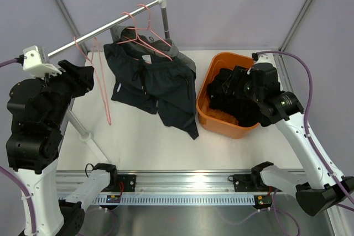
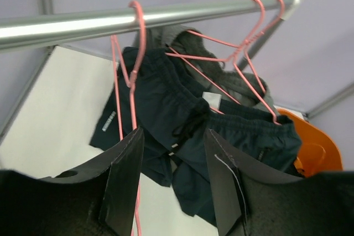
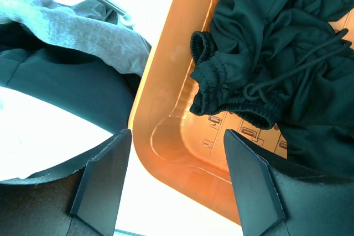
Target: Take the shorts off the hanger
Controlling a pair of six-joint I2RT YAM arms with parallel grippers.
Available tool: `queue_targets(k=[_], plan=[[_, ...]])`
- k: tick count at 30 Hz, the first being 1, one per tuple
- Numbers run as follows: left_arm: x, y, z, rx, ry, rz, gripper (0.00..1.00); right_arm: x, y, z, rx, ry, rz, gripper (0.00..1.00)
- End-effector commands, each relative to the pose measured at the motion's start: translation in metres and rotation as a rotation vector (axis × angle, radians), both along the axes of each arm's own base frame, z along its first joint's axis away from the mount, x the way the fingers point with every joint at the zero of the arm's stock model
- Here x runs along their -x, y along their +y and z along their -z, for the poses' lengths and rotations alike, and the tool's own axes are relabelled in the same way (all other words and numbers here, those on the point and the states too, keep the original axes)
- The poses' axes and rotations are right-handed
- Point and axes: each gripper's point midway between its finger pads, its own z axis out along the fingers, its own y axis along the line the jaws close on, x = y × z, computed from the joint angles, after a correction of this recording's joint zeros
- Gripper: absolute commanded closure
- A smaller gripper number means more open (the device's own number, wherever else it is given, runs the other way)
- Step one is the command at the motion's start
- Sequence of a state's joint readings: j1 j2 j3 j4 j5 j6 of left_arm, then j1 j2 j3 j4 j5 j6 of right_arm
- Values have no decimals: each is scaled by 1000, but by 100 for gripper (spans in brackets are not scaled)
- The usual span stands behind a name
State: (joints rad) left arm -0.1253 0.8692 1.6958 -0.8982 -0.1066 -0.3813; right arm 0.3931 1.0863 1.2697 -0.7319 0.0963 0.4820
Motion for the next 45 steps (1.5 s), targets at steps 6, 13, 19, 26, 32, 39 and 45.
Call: queue_targets(k=[6, 13, 19, 26, 32, 39, 45], plan=[[-3, -41, -22, -2, -40, 229, 50, -1, -4, -8, 18, -26, 9, 23], [-45, -70, 1, -64, 56, 268, 49, -2, -4, -11, 20, -33, 8, 23], [-80, -81, -5, -55, 37, 144, 46, -2, -5, -12, 27, -39, 10, 23], [-135, -97, 6, -48, 59, -23, 47, -2, -3, -15, 28, -41, -7, 23], [-167, -103, 7, -54, 52, -127, 46, -2, -4, -16, 43, -46, -17, 23], [-188, -98, 12, -62, 35, -260, 46, -2, -2, -21, 51, -51, -36, 23], [-205, -105, 27, -86, 70, -301, 46, -2, -5, -23, 69, -62, -38, 22]])
